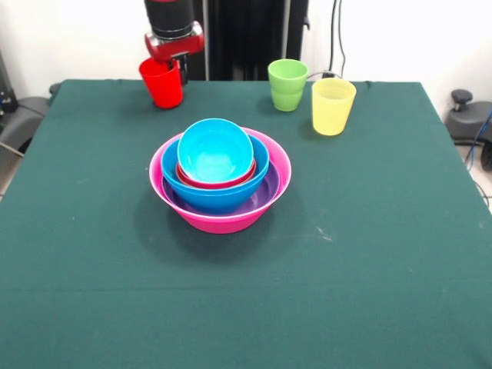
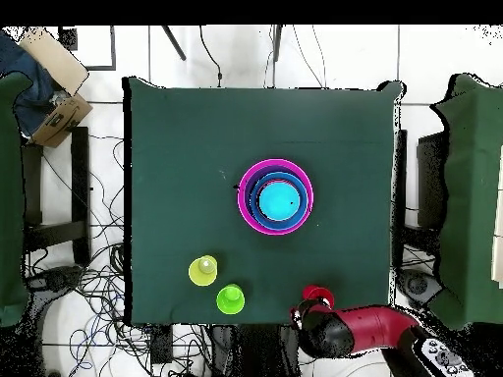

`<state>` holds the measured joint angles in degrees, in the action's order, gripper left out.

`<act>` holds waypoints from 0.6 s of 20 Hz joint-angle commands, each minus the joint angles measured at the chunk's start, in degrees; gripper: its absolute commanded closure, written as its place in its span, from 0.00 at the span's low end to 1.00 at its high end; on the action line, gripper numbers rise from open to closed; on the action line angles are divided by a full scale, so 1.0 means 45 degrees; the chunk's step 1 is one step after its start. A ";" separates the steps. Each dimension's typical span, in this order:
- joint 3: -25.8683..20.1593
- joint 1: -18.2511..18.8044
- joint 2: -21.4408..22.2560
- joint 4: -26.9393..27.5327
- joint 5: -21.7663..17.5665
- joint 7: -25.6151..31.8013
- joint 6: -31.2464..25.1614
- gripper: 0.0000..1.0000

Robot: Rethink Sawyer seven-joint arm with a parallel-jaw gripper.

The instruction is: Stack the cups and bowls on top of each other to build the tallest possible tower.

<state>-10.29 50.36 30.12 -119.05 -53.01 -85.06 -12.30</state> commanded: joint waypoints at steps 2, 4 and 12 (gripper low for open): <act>-0.2247 -0.0506 0.2579 0.0500 0.3427 0.1073 -0.4994 1.00; -0.2441 -0.0681 0.3260 0.0570 0.4177 0.1373 -0.6188 1.00; -0.3099 -0.0810 0.3767 0.1166 0.5156 0.1543 -0.8121 1.00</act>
<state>-16.02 49.20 43.33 -118.60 -34.28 -85.06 -40.40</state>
